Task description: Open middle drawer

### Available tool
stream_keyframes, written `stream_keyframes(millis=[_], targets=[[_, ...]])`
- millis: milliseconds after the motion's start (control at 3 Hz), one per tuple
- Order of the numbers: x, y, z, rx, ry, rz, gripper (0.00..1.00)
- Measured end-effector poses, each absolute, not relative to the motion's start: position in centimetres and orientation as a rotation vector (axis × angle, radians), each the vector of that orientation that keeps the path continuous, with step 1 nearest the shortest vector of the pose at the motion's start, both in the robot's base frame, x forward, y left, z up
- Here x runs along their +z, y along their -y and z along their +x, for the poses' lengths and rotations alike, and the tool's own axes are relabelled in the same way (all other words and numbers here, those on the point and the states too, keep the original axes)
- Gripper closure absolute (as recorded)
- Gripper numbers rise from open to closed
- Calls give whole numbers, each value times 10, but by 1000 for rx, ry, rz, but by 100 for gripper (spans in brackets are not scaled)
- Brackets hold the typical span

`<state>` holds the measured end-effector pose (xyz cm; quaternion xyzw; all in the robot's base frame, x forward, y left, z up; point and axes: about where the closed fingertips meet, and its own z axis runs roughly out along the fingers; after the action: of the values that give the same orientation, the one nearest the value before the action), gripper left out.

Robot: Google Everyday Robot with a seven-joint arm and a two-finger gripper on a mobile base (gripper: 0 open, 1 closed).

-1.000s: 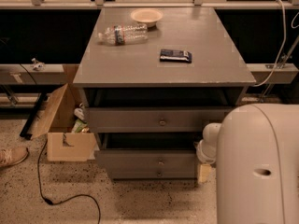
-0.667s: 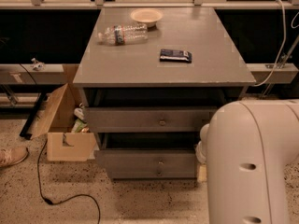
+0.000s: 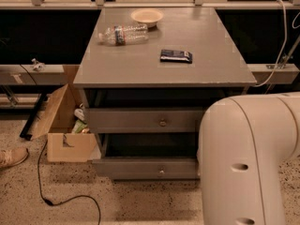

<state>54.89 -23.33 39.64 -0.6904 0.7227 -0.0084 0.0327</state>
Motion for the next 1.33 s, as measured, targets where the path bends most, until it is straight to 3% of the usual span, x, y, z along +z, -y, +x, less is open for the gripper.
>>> stream_keyframes(millis=[667, 1333], targets=[[401, 243, 522, 1, -2266, -2009, 100], [397, 247, 501, 54, -2297, -1898, 100]])
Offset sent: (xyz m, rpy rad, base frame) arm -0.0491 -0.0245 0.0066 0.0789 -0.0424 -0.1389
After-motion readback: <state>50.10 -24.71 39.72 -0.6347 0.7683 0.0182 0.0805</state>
